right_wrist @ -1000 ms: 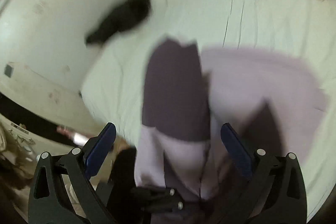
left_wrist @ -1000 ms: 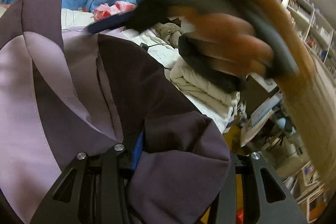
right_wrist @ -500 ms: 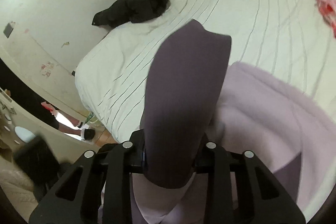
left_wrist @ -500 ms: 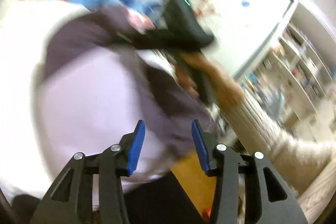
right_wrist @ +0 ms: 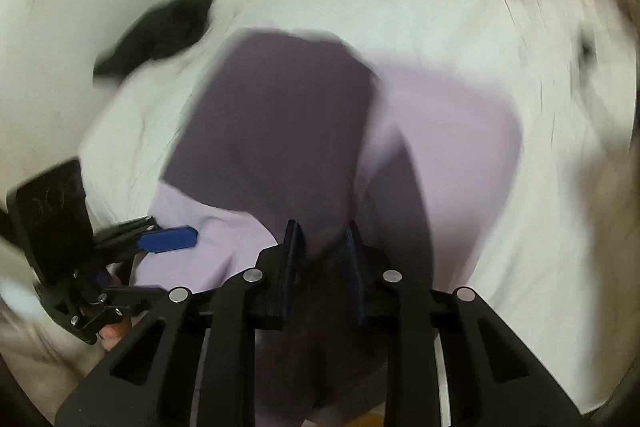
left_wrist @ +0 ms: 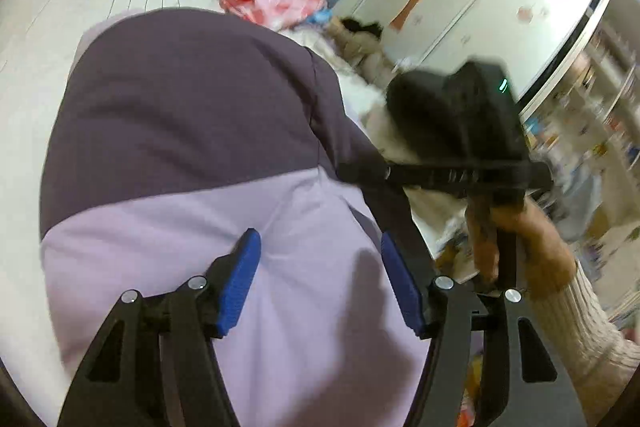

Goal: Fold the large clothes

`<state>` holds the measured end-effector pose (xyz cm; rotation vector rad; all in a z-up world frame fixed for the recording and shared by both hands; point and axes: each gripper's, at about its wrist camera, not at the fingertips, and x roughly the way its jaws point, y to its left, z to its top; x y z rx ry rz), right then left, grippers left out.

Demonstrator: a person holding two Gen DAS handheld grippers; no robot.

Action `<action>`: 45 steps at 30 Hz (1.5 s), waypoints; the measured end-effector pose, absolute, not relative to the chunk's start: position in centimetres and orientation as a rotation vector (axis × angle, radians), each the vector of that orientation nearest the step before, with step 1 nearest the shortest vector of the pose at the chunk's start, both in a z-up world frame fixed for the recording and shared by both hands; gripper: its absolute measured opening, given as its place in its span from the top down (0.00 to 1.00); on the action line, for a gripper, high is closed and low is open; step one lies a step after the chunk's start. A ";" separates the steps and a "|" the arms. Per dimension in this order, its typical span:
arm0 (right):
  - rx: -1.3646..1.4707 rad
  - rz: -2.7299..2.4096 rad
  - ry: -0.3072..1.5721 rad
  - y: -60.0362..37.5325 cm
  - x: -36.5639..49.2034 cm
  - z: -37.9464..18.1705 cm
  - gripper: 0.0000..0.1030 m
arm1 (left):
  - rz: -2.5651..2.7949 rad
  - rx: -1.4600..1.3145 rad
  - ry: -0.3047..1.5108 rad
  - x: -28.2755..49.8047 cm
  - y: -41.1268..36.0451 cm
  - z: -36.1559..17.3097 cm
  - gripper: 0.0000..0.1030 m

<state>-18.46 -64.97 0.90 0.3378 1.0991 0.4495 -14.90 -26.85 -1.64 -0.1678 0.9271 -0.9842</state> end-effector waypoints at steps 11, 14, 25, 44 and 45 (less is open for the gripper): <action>0.350 0.264 0.908 -63.7 -22.4 -1.4 0.80 | -0.783 -0.413 0.903 -11.3 -16.0 -0.5 0.18; 0.328 0.208 0.832 -62.0 -23.0 -2.0 0.79 | -0.715 -0.534 1.054 -8.0 -13.0 -5.5 0.18; 0.443 0.190 0.667 -61.6 -20.6 -4.4 0.74 | -0.901 -0.409 1.022 -9.1 -18.1 -5.2 0.08; -0.190 0.534 0.792 -32.1 -9.1 -4.1 0.83 | -0.399 -0.221 1.005 -4.5 5.4 -6.0 0.07; -0.229 0.525 0.797 -31.5 -9.2 -3.9 0.83 | -0.386 -0.228 0.986 -4.8 5.5 -5.8 0.07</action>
